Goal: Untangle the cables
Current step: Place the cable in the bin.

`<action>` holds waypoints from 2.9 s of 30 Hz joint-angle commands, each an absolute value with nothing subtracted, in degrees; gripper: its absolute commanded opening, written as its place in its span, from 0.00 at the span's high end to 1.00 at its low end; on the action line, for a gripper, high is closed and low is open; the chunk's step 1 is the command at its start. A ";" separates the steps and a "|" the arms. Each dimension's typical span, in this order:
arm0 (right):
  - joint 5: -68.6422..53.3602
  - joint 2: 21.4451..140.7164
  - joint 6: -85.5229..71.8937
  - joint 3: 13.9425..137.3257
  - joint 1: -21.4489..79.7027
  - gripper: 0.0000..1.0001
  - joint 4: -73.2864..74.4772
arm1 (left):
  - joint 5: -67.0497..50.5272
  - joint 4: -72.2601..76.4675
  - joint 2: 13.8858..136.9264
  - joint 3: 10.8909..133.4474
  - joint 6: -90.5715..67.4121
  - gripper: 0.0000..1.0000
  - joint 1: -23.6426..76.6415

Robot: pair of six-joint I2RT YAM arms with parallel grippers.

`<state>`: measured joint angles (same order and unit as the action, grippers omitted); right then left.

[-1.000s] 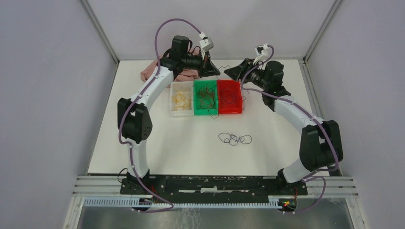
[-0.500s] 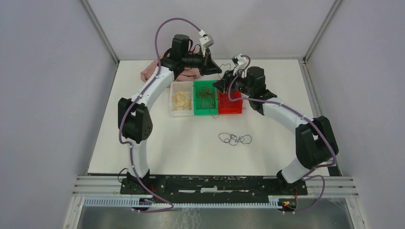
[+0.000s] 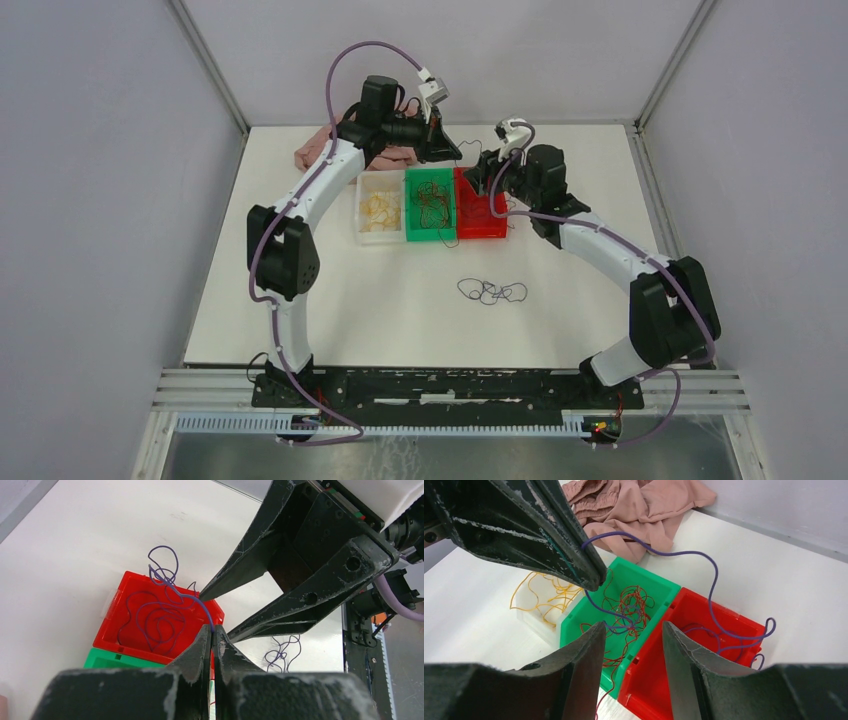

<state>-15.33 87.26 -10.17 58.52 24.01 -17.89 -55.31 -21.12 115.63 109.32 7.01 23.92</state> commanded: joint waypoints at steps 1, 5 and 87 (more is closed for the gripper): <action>-17.31 87.47 -9.83 60.47 23.72 0.47 -21.48 | -55.31 -21.51 112.23 110.72 10.49 0.97 24.15; -22.61 91.67 -12.87 62.57 23.68 0.46 -25.85 | -55.98 -21.51 112.07 110.85 10.45 0.97 24.13; -29.90 86.38 -39.71 88.17 6.23 1.00 -9.60 | -36.80 -46.22 109.88 96.07 56.29 0.27 25.43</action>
<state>-29.76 88.95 -41.87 85.93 6.35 -10.87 -29.58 -35.18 111.28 93.19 49.41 25.41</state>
